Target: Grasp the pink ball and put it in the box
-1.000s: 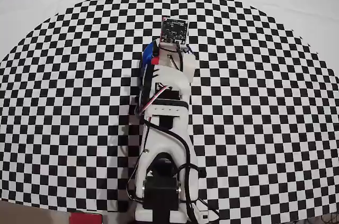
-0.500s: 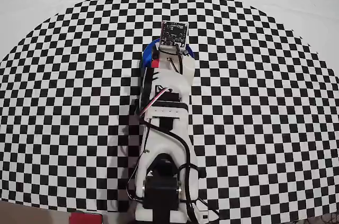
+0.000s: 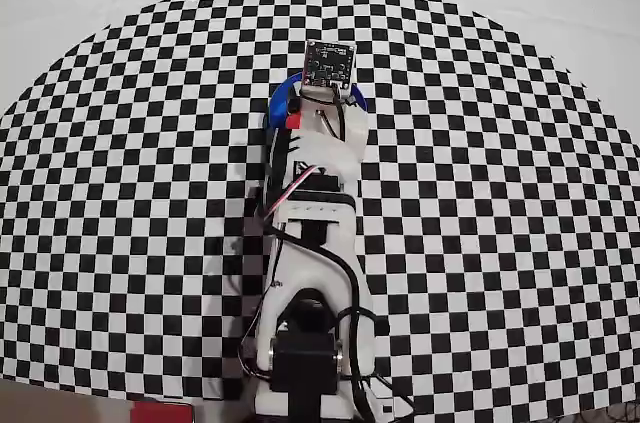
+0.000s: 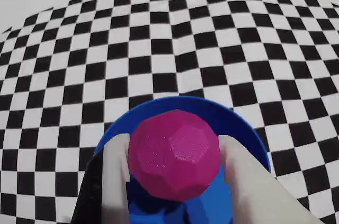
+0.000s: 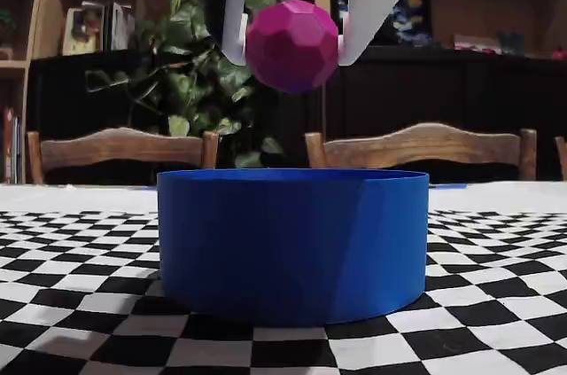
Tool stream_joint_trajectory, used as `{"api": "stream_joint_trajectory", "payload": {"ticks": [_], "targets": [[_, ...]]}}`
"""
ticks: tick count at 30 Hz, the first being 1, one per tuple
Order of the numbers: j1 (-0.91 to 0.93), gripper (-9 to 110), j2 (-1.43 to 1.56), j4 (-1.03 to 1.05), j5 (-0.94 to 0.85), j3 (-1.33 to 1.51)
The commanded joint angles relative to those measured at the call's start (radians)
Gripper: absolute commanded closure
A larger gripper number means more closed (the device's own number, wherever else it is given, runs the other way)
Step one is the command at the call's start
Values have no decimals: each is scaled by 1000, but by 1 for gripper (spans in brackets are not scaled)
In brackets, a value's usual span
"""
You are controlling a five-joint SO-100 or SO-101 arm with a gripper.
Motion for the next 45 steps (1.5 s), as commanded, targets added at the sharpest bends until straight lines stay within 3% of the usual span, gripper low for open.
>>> {"api": "stream_joint_trajectory", "payload": {"ticks": [1, 45], "targets": [[-2, 101, -5, -15, -8, -5], [18, 101, -146, -37, -8, -66]]}}
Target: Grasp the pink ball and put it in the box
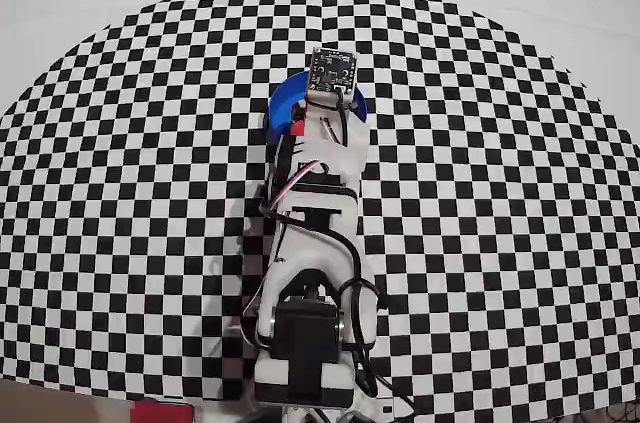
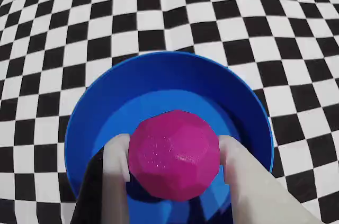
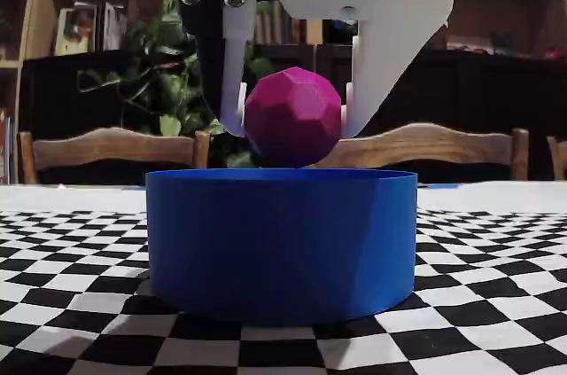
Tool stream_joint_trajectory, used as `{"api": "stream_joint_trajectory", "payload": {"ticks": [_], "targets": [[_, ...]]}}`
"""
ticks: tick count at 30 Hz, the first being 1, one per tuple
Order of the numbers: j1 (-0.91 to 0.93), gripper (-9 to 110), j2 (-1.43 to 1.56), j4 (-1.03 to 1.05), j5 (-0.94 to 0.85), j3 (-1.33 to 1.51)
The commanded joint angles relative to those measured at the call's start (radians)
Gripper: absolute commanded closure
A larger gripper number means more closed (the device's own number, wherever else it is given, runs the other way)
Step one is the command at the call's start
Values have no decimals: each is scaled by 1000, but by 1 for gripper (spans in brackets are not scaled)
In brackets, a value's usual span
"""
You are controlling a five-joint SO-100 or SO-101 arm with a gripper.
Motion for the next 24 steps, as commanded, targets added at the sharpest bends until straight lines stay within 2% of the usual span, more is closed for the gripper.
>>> {"api": "stream_joint_trajectory", "payload": {"ticks": [1, 24], "targets": [[5, 101, -9, -17, -8, -52], [5, 101, -60, -23, -8, -110]]}}
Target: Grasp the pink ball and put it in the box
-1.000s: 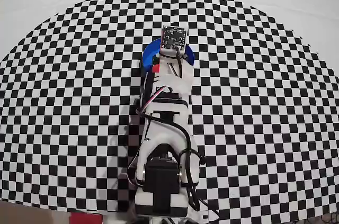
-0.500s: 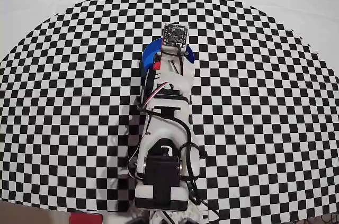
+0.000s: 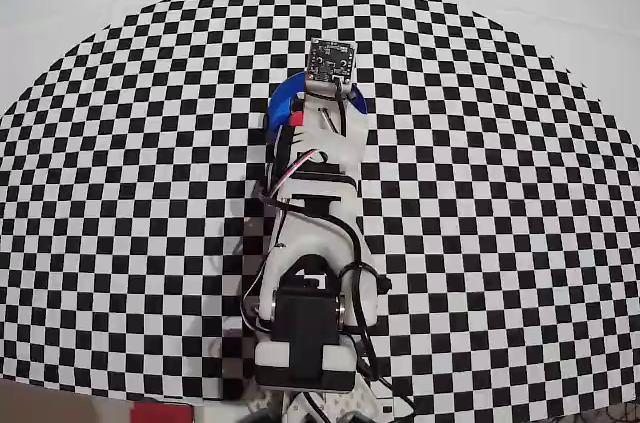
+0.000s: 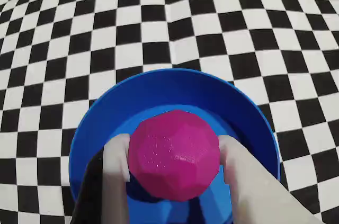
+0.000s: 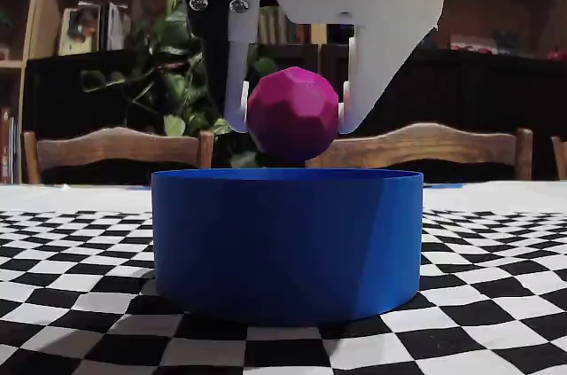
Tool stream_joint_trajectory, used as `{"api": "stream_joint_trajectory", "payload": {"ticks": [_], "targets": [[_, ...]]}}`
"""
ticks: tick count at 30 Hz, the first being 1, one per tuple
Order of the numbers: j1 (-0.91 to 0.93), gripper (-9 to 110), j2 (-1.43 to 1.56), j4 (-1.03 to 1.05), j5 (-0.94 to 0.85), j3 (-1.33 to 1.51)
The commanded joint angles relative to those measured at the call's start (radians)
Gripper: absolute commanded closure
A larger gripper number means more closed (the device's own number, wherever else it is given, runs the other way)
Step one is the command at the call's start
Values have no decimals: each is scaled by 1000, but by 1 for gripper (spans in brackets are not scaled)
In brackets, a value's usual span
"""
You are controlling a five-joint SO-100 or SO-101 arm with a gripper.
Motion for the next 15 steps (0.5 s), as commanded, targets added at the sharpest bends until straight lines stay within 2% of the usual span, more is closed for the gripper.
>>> {"api": "stream_joint_trajectory", "payload": {"ticks": [1, 15], "targets": [[9, 101, 3, -17, -8, -46], [9, 101, 3, -23, -8, -48]]}}
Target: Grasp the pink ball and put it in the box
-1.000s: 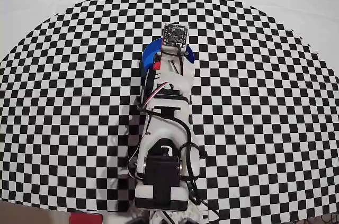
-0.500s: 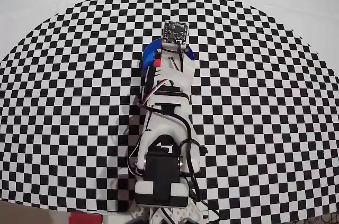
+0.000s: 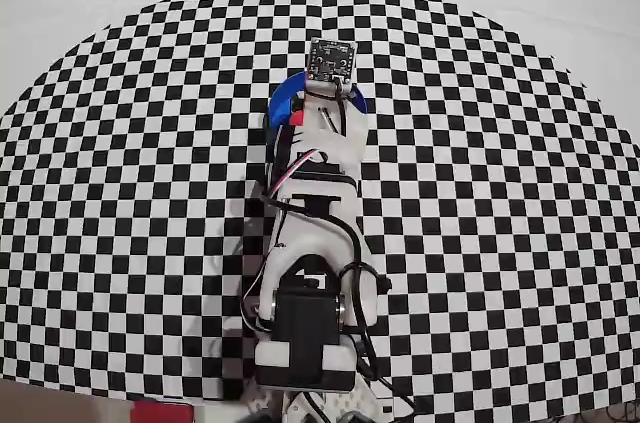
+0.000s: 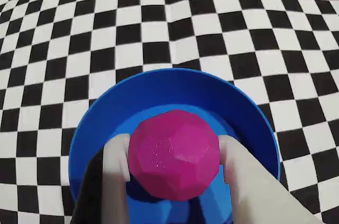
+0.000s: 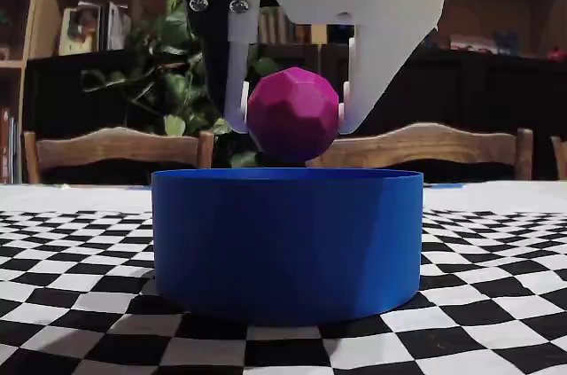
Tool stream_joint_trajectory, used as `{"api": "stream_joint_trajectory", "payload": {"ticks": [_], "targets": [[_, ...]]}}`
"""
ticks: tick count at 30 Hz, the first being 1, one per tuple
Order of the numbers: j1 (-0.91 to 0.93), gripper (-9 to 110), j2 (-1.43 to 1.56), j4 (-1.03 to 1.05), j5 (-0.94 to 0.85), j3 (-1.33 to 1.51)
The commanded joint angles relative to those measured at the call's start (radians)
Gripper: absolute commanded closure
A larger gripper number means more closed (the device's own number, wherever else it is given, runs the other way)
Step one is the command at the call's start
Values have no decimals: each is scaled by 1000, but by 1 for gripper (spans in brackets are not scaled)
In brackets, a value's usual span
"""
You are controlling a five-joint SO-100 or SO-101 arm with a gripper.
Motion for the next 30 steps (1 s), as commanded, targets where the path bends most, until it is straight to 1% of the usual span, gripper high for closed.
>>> {"api": "stream_joint_trajectory", "payload": {"ticks": [1, 15, 16, 17, 18, 21, 30], "targets": [[9, 101, 3, -20, -8, -48], [9, 101, 3, -26, -8, -48], [9, 98, 3, -26, -8, -48], [9, 86, 3, -26, -8, -48], [12, 81, 3, -28, -5, -48], [14, 74, 3, -41, 3, -46], [14, 72, 18, -52, 5, -43]]}}
